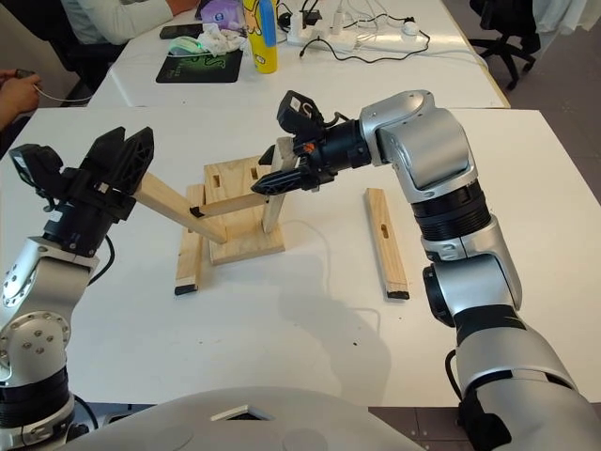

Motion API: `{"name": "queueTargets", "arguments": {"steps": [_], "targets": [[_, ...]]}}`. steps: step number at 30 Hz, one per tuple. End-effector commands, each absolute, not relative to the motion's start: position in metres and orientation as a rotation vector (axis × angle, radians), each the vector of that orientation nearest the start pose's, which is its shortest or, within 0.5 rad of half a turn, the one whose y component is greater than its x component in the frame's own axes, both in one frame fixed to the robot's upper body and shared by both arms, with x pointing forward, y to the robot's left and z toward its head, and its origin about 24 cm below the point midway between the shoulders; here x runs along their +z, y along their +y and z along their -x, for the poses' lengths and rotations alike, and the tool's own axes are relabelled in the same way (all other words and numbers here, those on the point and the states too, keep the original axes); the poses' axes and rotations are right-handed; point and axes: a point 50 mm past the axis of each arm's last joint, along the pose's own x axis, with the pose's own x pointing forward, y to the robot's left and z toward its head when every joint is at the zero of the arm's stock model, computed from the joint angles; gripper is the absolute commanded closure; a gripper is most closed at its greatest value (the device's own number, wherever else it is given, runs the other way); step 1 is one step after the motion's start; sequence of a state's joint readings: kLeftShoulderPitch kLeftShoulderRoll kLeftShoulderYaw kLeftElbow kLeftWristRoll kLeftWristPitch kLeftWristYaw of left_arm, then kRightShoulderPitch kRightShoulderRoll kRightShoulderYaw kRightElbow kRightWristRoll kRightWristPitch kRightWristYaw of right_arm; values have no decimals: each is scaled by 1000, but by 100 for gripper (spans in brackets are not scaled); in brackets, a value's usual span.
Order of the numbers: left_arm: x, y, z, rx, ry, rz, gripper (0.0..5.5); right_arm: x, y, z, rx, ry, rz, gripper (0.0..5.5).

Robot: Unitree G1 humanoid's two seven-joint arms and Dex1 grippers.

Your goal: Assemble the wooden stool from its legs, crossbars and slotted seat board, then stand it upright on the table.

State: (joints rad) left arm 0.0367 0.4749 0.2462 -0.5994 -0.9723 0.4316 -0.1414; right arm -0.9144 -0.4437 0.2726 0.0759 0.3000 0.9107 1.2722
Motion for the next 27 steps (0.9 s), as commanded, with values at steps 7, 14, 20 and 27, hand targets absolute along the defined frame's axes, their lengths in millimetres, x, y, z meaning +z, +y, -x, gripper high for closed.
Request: {"name": "queueTargets", "arguments": {"steps": [7, 14, 20, 27], "targets": [[151, 184, -223, -524, -28, 342, 232, 182, -75, -297, 1563, 404, 376, 252], [147, 179, -224, -548, -5, 335, 232, 170, -60, -287, 1596, 505, 367, 252], [141, 179, -224, -537, 13, 333, 232, 159, -49, -283, 1649, 617, 422, 252], [137, 177, -223, -530, 20, 333, 232, 138, -43, -286, 1629, 691, 444, 252]]}}
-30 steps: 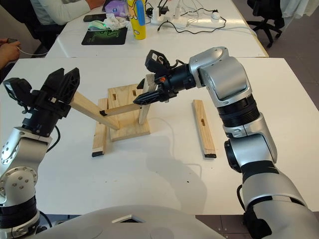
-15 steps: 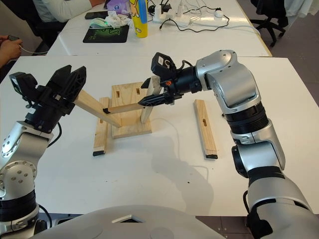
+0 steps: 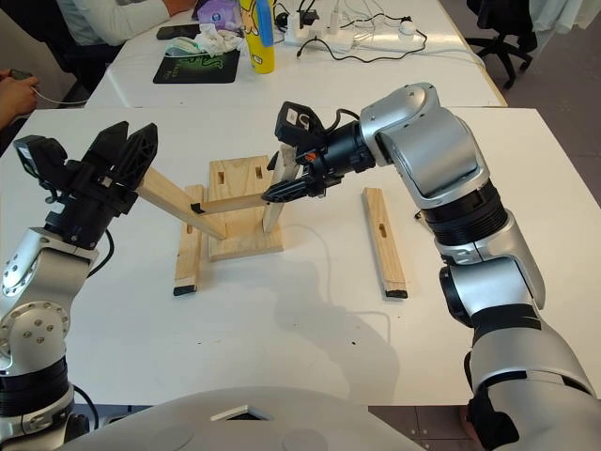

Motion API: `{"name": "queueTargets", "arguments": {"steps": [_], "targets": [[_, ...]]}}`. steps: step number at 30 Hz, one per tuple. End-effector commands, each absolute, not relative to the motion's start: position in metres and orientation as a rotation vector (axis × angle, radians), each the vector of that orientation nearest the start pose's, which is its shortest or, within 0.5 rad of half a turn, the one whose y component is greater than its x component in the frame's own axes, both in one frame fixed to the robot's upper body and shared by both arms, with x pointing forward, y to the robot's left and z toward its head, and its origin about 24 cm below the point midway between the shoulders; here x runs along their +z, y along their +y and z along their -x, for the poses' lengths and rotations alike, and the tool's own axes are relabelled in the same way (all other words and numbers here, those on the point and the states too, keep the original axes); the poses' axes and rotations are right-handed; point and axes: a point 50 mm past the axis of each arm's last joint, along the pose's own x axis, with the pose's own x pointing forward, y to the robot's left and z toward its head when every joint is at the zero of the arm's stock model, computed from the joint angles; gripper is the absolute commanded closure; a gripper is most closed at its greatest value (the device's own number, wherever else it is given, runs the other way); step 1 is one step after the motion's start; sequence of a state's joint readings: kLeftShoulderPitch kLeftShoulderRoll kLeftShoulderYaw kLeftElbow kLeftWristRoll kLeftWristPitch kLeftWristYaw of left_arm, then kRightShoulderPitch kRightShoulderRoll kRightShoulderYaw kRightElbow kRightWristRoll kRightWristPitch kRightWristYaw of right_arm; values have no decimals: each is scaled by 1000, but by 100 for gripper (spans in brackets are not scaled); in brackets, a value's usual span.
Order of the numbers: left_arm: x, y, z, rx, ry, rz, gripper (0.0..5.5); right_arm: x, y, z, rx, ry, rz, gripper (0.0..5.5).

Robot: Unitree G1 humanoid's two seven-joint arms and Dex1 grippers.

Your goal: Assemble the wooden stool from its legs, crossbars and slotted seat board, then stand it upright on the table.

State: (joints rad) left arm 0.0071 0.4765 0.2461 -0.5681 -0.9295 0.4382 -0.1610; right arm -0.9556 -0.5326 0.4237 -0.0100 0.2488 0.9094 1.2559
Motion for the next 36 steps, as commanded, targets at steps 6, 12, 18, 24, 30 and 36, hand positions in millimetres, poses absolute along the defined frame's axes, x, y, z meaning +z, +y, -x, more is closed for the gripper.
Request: {"name": "queueTargets", "arguments": {"steps": [6, 12, 18, 24, 30, 36], "targets": [[136, 176, -223, -524, 20, 329, 232, 125, -36, -278, 1643, 738, 399, 252], [136, 174, -223, -530, 14, 323, 232, 121, -29, -267, 1658, 726, 312, 252], [139, 176, -223, -525, 1, 319, 232, 172, -31, -288, 1596, 450, 185, 252], [142, 177, -225, -534, -6, 310, 232, 194, -46, -295, 1539, 332, 170, 252], [142, 179, -229, -548, 2, 303, 232, 201, -57, -297, 1478, 269, 106, 180], [143, 179, -231, -559, 6, 298, 232, 197, -60, -295, 1446, 265, 53, 104]]}}
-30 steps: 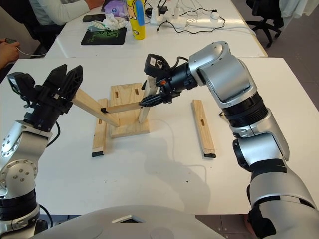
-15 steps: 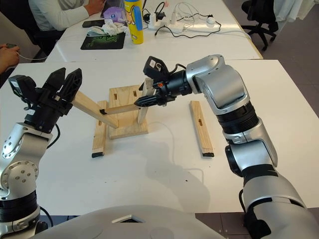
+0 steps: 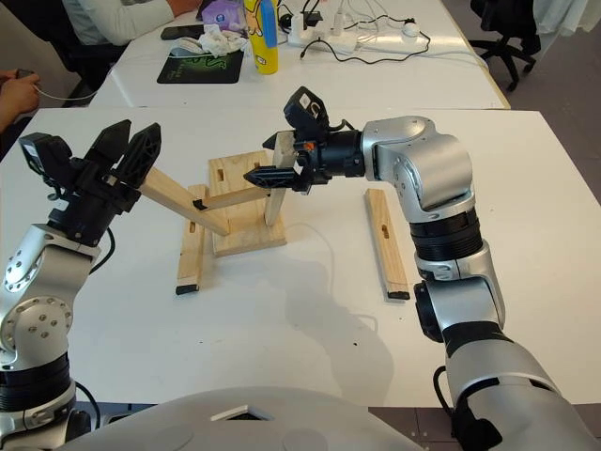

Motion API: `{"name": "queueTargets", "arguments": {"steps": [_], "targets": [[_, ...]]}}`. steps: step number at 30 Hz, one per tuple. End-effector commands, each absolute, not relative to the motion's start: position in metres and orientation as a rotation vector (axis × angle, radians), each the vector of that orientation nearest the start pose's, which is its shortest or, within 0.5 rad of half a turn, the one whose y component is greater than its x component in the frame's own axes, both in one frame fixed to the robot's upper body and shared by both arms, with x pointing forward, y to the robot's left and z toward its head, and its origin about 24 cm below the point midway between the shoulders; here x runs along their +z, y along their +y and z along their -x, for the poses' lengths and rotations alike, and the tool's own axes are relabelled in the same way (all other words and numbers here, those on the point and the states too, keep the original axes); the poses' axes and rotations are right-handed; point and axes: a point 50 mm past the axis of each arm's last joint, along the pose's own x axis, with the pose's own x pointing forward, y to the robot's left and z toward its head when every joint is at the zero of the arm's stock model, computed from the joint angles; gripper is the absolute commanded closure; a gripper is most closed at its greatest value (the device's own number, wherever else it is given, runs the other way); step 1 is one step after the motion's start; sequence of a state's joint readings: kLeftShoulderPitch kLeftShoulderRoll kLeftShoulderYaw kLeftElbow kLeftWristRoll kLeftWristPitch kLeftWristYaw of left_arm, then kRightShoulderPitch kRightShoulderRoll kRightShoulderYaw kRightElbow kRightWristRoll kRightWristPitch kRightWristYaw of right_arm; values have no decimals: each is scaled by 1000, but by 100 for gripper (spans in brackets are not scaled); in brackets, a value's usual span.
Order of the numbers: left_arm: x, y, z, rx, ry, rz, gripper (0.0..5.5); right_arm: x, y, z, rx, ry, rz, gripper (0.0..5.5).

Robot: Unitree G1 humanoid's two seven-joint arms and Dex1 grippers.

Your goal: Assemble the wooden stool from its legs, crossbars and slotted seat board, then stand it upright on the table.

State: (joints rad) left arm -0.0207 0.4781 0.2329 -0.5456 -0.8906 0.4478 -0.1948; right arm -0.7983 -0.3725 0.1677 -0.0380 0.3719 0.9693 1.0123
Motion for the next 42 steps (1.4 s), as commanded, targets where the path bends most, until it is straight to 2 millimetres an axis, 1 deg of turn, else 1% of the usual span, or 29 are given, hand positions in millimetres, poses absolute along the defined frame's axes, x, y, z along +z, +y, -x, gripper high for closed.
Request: {"name": "queueTargets", "arguments": {"steps": [1, 7, 12, 14, 19, 26, 31, 35, 42], "targets": [[143, 179, -231, -560, 5, 297, 232, 197, -60, -294, 1445, 256, 36, 104], [143, 178, -232, -567, 5, 294, 232, 213, -63, -294, 1391, 125, -116, 104], [144, 179, -232, -569, 6, 295, 232, 223, -76, -301, 1285, 52, -218, 104], [145, 179, -232, -569, 5, 296, 232, 221, -81, -303, 1258, 65, -229, 104], [148, 179, -231, -569, -5, 299, 232, 207, -92, -303, 1203, 114, -220, 104], [156, 177, -232, -582, -24, 291, 232, 207, -106, -308, 1131, 98, -244, 104], [163, 176, -233, -589, -46, 287, 232, 218, -114, -310, 1089, 33, -299, 104], [175, 175, -236, -576, -96, 282, 232, 226, -122, -313, 1037, -11, -347, 104], [189, 177, -243, -527, -154, 280, 232, 236, -128, -314, 971, -79, -439, 104]]}}
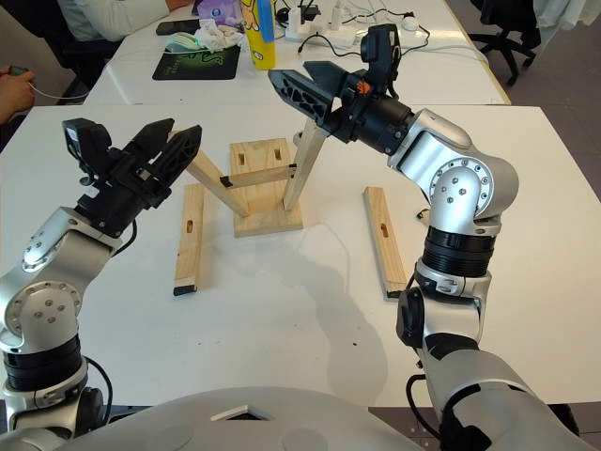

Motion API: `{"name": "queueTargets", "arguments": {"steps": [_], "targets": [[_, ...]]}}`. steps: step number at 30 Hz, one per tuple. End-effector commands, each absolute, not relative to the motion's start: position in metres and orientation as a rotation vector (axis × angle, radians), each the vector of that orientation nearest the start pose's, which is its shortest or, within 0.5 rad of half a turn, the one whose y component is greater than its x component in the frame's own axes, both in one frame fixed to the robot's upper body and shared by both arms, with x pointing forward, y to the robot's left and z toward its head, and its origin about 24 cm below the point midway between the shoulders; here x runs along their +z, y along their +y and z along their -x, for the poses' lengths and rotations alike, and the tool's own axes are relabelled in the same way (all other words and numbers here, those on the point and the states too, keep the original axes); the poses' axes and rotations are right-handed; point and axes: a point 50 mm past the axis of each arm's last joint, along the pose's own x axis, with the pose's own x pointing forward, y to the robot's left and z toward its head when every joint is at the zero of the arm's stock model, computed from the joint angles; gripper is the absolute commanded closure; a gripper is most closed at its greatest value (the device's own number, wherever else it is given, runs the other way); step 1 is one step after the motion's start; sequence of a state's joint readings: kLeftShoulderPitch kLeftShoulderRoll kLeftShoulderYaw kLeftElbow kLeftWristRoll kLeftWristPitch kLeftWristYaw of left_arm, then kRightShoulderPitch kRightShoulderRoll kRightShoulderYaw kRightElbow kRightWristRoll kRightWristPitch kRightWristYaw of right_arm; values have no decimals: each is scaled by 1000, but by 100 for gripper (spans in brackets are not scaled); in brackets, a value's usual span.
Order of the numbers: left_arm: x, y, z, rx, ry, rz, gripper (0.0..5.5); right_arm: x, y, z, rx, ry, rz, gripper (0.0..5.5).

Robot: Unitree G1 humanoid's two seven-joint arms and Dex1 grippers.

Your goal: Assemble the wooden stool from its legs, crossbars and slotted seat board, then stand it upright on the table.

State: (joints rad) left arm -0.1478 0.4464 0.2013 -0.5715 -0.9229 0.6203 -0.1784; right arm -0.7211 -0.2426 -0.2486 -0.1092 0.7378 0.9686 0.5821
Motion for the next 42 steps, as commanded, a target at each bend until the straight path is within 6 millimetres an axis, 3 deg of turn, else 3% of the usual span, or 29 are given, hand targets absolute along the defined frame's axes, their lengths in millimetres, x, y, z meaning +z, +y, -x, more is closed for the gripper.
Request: {"name": "queueTargets", "arguments": {"steps": [1, 11, 14, 18, 21, 28, 33, 42], "targets": [[192, 179, -244, -503, -173, 279, 232, 239, -129, -315, 950, -98, -455, 104], [223, 218, -255, -211, -382, 362, 232, 269, -158, -336, 588, -302, -494, 104], [215, 228, -259, -139, -338, 338, 232, 259, -168, -348, 444, -276, -325, 104], [198, 237, -264, -55, -253, 285, 232, 224, -171, -362, 349, -164, -29, 104], [190, 242, -265, -21, -227, 262, 232, 195, -166, -364, 375, -89, 152, 104], [183, 242, -265, -18, -212, 235, 232, 144, -140, -352, 629, 46, 317, 104], [180, 244, -263, -10, -204, 227, 232, 136, -135, -338, 783, 61, 297, 104], [178, 245, -263, -5, -201, 217, 232, 145, -108, -292, 1114, 20, 220, 104]]}}
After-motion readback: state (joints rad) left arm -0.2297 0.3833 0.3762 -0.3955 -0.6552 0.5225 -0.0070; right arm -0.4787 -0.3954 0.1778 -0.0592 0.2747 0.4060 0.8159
